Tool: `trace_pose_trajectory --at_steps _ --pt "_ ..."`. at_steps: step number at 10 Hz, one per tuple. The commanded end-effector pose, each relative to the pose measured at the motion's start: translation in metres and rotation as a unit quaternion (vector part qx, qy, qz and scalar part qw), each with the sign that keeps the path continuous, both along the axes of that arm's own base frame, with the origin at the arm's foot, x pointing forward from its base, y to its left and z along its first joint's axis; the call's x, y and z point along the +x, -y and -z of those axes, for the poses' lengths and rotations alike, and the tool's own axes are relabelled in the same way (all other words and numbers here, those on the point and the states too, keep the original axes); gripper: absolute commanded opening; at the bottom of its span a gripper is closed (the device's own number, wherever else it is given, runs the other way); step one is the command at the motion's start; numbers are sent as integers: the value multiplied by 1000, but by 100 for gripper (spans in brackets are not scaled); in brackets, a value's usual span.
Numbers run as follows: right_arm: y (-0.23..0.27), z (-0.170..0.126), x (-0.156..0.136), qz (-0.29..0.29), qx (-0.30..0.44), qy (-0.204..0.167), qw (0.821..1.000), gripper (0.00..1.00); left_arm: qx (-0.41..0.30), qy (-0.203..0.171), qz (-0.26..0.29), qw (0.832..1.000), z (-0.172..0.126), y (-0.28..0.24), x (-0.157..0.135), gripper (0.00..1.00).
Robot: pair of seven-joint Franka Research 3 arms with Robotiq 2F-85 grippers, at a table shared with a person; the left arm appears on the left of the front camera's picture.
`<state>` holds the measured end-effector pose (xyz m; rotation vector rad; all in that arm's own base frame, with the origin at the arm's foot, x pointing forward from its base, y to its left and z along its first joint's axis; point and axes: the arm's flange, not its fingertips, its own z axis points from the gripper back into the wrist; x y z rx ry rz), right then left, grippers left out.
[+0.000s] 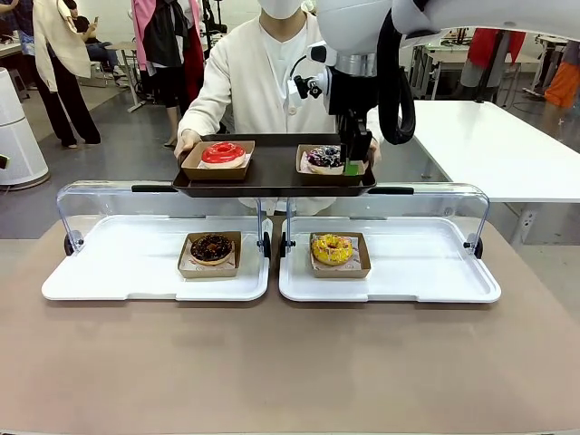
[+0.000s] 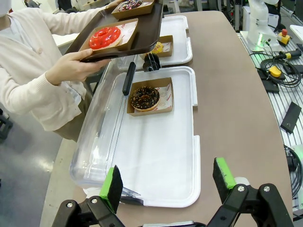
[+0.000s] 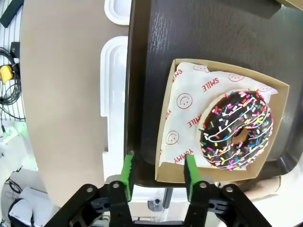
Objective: Provide the desired donut to the person.
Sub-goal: Place the picked Paper togo box onto the Handle tray extended by the person.
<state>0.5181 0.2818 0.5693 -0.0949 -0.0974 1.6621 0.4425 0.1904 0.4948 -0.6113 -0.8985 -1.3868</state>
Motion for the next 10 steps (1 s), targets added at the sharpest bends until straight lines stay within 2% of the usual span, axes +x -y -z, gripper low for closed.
trace_pose_trajectory --at_steps 1,2,6,7,9,10 --pt "3 -2 1 -10 17 -3 1000 94 -8 1 -2 1000 -2 0 -1 100" --pt "3 -2 1 -10 16 -4 1000 100 -8 1 -2 1000 -2 0 -1 100" --pt "4 -3 0 -11 18 -11 1000 100 -8 1 -2 1000 -2 0 -1 100" --pt "8 -5 -7 -4 6 -22 1000 100 -8 1 -2 1000 -2 0 -1 100" --pt "49 -19 -43 -6 -9 -34 999 100 -8 1 -2 1000 -2 0 -1 100" --pt "76 -30 -64 5 -11 -24 1000 100 -8 1 -2 1000 -2 0 -1 100"
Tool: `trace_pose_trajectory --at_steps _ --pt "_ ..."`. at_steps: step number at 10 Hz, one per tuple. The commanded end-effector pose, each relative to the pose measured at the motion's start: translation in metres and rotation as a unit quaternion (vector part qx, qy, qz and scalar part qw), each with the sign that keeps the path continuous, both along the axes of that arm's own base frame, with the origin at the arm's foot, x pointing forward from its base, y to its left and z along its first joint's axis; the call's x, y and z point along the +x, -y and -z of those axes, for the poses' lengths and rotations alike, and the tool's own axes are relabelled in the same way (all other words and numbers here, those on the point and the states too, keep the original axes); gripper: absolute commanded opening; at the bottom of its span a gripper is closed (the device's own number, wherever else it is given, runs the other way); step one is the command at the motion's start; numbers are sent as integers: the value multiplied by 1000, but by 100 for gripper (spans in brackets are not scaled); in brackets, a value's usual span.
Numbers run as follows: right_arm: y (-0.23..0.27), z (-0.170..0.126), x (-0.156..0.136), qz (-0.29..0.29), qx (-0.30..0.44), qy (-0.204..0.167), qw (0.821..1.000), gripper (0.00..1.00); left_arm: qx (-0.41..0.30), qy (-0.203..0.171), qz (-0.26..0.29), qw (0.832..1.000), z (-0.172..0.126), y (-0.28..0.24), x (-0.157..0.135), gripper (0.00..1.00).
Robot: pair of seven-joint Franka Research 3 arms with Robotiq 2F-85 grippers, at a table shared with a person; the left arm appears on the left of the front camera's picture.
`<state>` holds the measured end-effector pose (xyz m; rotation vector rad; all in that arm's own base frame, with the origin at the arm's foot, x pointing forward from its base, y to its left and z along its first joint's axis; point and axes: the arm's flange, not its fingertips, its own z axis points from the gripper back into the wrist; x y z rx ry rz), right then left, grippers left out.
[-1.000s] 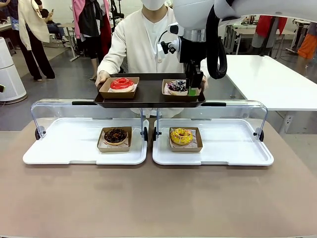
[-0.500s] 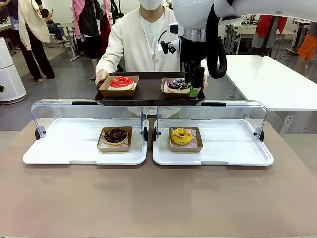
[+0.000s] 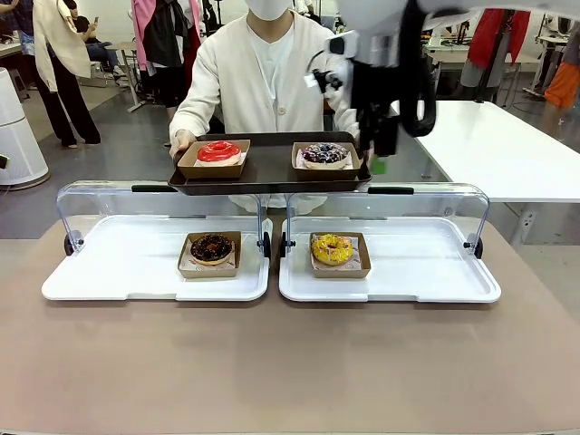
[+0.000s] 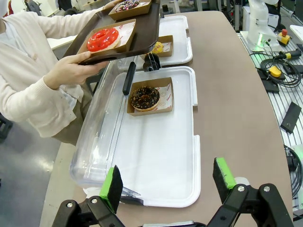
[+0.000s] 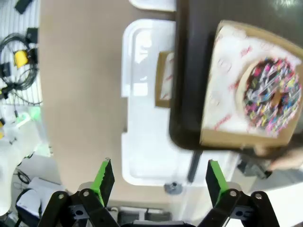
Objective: Provide the desired donut to the person.
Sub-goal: Place the picked Paper togo box onto the Handle tray extended by the person.
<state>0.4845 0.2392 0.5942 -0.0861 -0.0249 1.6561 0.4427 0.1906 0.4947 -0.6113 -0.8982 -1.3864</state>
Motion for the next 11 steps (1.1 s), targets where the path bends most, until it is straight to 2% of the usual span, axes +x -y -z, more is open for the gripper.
trace_pose_trajectory --at_steps 1,3,5,7,8,11 --pt "63 -9 -49 20 2 7 1000 100 -8 1 -2 1000 -2 0 -1 100" --pt "120 -3 -79 62 12 3 998 100 -8 1 -2 1000 -2 0 -1 100" --pt "150 3 -92 83 29 0 996 100 -8 1 -2 1000 -2 0 -1 100" --pt "164 9 -97 88 46 5 995 100 -8 1 -2 1000 -2 0 -1 100" --pt "164 -2 -94 97 13 -7 995 100 -8 1 -2 1000 -2 0 -1 100" --pt "164 -2 -94 97 13 -7 995 100 -8 1 -2 1000 -2 0 -1 100"
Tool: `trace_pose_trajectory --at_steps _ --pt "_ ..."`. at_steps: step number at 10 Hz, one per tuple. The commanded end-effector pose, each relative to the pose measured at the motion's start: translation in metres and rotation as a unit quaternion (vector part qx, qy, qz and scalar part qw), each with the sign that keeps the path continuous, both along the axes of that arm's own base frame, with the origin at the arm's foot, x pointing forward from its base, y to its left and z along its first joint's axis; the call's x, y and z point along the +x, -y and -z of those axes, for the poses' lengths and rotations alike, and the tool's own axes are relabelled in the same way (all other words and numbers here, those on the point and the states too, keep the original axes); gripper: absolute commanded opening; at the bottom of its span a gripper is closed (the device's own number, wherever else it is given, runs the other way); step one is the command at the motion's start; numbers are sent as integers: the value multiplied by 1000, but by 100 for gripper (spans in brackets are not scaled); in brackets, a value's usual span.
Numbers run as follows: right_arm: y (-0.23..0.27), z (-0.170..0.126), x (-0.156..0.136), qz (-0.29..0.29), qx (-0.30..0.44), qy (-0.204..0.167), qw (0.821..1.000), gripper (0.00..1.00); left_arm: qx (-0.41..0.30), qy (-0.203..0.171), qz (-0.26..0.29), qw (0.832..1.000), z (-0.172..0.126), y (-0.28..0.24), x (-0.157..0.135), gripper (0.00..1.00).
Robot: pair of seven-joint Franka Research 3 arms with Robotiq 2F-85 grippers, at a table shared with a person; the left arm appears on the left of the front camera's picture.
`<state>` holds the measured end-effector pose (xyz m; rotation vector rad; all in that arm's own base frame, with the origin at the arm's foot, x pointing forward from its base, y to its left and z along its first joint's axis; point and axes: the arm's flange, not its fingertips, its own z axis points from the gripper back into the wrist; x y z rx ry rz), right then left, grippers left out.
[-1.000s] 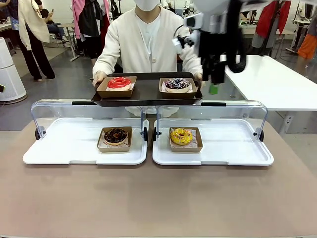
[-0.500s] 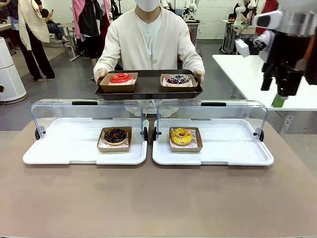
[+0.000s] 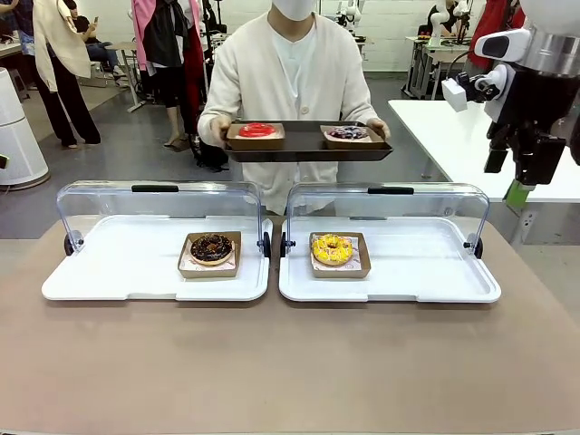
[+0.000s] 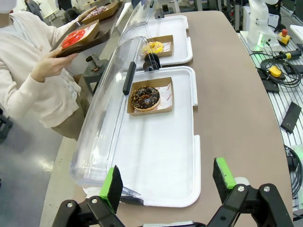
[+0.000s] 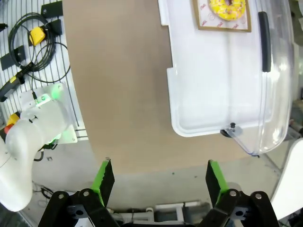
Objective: Provide the desired donut to the person.
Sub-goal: Place the picked Paper togo box onto the Handle tray extended by the person.
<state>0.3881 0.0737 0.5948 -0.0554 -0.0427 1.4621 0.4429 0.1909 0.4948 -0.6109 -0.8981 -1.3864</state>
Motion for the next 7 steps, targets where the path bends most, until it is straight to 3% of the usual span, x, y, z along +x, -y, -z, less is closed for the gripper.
trace_pose_trajectory --at_steps 1,2,4,5,7 --pt "1 0 0 1 0 0 1000 100 -8 1 -2 1000 -2 1 -1 100" --pt "11 -2 12 -56 167 -13 984 100 -8 1 -2 1000 -2 1 -1 100" --pt "51 10 24 -80 374 1 924 100 -8 1 -2 1000 -2 1 -1 100" --pt "72 18 27 -78 452 29 888 100 -8 1 -2 1000 -2 1 -1 100" --pt "110 40 24 -59 524 60 847 100 -8 1 -2 1000 -2 1 -1 100"
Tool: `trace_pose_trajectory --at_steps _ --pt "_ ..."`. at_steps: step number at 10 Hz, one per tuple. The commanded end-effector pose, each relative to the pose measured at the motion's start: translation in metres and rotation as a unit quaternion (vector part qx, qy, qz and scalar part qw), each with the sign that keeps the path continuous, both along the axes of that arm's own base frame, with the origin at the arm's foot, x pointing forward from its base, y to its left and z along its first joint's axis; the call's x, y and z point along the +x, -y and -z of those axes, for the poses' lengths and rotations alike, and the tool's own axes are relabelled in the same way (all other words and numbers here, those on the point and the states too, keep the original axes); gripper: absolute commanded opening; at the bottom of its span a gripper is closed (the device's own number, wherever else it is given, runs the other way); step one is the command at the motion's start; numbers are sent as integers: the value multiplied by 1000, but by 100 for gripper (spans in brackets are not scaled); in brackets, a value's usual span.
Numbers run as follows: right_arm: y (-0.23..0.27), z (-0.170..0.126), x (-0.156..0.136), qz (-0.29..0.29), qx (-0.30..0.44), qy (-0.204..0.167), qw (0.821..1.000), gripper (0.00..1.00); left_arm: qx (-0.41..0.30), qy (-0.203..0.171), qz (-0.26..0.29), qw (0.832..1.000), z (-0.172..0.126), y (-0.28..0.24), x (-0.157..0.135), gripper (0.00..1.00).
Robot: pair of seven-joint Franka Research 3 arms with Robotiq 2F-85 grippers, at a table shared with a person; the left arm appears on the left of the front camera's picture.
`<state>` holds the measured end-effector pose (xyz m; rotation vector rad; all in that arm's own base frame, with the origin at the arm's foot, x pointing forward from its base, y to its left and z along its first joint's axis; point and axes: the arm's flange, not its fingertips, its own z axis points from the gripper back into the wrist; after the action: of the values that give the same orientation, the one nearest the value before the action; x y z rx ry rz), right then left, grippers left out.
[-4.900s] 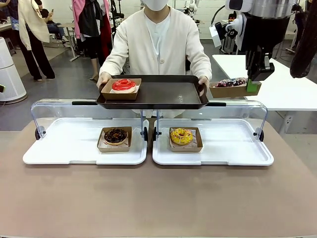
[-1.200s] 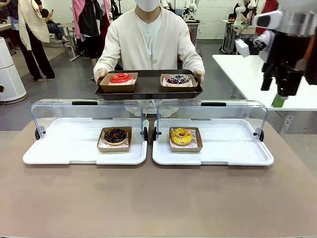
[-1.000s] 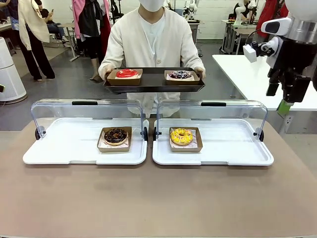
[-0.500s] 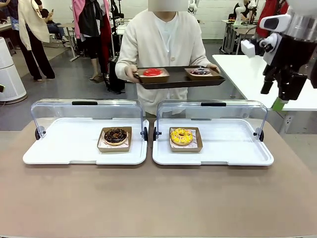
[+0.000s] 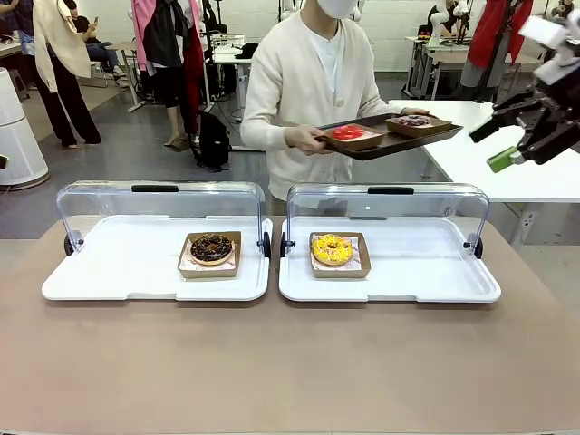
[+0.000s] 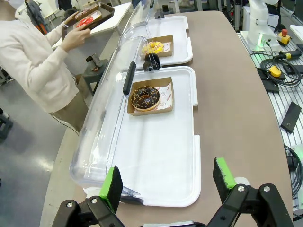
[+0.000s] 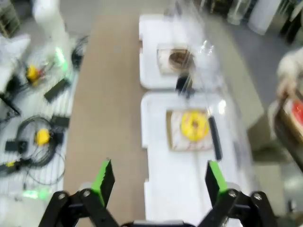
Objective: Provide the desired donut to the person.
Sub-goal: Place the picked Paper togo box onto the Handle tray extended by the person.
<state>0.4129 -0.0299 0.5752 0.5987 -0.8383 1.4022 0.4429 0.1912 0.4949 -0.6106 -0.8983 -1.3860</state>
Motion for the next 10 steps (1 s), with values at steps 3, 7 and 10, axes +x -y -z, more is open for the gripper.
trace_pose_trajectory --at_steps 3,7,10 --pt "76 38 -13 0 126 7 992 100 -8 1 -2 1000 -2 1 -1 100" --pt "143 71 -18 9 106 -91 990 100 -8 1 -2 1000 -2 1 -1 100" --pt "150 76 -14 17 76 -86 993 100 -8 1 -2 1000 -2 1 -1 100"
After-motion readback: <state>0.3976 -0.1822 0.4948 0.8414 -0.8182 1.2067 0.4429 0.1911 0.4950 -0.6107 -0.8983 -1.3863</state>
